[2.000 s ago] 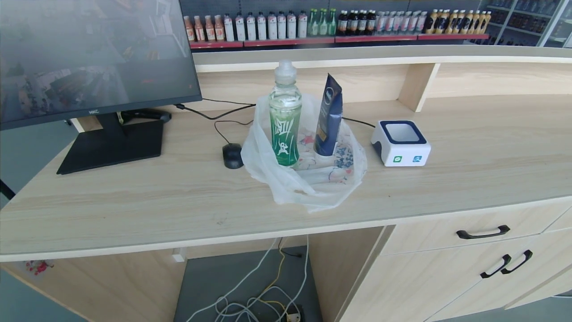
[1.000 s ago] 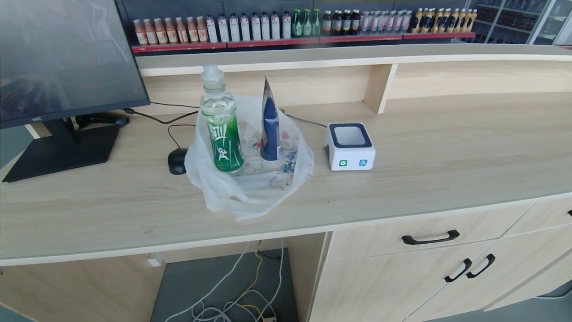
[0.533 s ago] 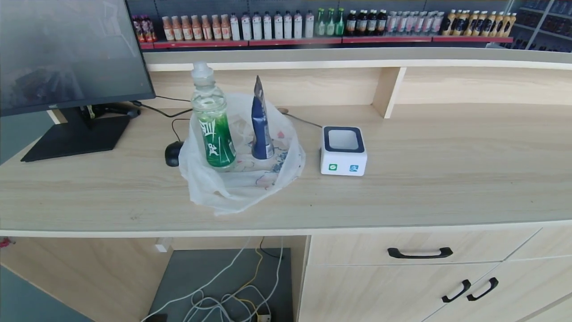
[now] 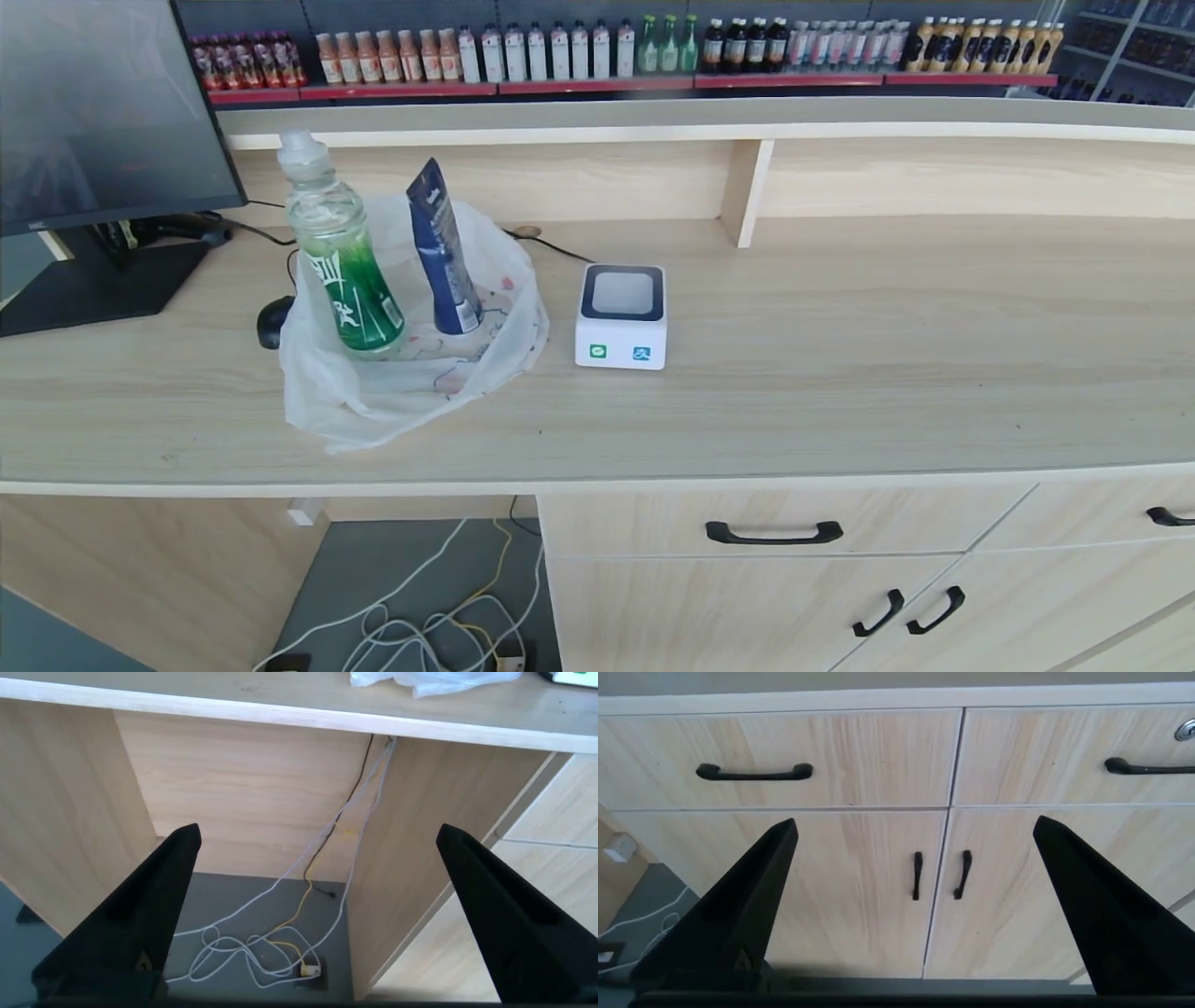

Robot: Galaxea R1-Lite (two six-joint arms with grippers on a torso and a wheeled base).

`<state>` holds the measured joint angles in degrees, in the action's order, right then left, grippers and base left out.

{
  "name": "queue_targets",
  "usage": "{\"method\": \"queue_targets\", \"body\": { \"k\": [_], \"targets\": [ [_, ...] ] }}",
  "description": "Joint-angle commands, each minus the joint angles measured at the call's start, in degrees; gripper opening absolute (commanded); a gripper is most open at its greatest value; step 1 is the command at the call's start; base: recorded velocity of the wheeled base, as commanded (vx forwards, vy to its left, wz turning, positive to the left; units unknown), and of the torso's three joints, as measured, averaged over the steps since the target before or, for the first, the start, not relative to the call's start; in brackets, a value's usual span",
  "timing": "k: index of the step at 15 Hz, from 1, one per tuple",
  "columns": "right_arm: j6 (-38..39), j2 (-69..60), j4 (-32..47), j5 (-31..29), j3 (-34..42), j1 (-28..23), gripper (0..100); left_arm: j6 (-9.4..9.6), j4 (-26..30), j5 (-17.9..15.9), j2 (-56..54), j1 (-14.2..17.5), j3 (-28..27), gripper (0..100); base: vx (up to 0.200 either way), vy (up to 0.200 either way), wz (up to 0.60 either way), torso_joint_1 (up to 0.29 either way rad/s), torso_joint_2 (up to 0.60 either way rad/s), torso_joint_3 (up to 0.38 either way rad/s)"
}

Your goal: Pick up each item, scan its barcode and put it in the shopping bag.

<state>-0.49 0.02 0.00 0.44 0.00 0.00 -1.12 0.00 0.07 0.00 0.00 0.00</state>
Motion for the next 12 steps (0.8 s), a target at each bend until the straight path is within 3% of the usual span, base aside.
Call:
{"method": "queue_targets", "body": {
  "k": [1, 12],
  "targets": [
    [0.0, 0.2, 0.0, 0.0, 0.0, 0.0, 100, -0.02, 0.0, 0.0, 0.0, 0.0, 0.0, 100, 0.000, 0.000, 0.00, 0.000, 0.00, 0.000],
    [0.0, 0.2, 0.0, 0.0, -0.1, 0.0, 100, -0.20, 0.0, 0.0, 0.0, 0.0, 0.0, 100, 0.000, 0.000, 0.00, 0.000, 0.00, 0.000]
  ]
}}
